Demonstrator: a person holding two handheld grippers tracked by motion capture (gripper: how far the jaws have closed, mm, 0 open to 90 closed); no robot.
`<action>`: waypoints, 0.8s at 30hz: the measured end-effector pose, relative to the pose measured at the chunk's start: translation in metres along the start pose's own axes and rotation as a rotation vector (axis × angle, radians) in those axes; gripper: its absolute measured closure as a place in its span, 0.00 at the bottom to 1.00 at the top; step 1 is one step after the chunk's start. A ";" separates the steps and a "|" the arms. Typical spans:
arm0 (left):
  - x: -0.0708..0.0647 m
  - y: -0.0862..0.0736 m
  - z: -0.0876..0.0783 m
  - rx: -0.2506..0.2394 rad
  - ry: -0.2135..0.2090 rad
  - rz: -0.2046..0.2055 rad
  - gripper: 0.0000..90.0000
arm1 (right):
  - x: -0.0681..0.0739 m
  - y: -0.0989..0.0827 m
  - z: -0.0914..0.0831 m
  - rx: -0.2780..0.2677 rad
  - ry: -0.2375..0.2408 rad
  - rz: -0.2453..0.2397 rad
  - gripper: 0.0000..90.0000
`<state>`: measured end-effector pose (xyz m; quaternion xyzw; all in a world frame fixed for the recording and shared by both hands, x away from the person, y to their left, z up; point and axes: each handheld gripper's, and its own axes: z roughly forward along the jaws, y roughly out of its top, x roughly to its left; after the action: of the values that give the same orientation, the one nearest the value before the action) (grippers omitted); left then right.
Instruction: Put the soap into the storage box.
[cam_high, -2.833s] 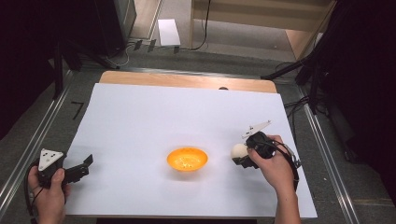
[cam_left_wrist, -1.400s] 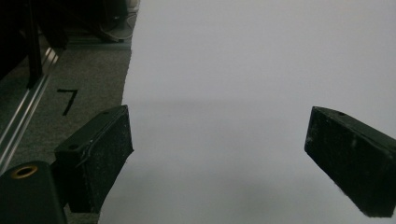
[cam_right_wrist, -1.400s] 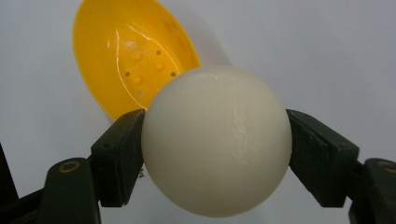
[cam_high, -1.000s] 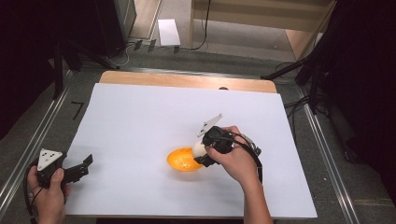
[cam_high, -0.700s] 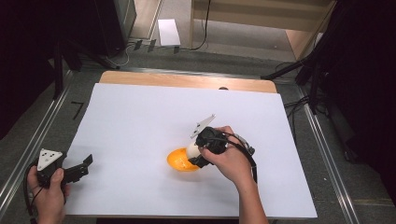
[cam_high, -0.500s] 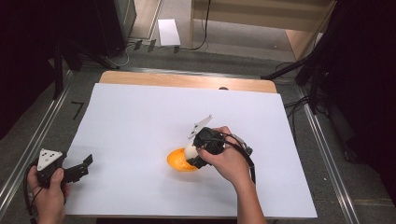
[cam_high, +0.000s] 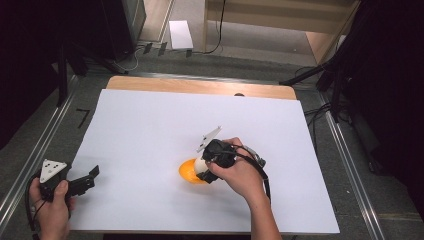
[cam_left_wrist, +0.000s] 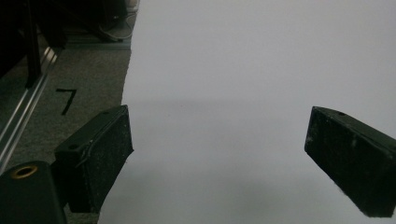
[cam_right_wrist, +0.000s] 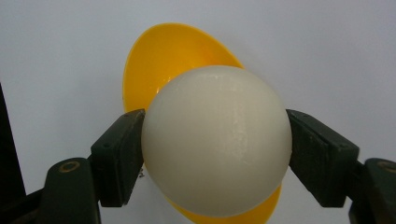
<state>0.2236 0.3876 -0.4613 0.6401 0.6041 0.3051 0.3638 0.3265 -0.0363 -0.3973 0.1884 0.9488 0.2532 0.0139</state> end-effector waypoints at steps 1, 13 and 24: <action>0.000 0.000 0.000 0.000 0.000 0.000 0.09 | 0.000 0.000 0.000 0.000 0.000 0.000 0.28; 0.000 0.000 0.000 0.000 0.000 0.001 0.09 | 0.003 0.000 0.006 0.008 0.020 -0.023 0.27; 0.000 0.000 0.000 0.000 0.000 0.000 0.09 | 0.002 -0.001 0.007 -0.004 0.022 -0.018 0.27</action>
<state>0.2236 0.3877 -0.4613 0.6400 0.6041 0.3050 0.3639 0.3249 -0.0334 -0.4036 0.1770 0.9500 0.2571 0.0060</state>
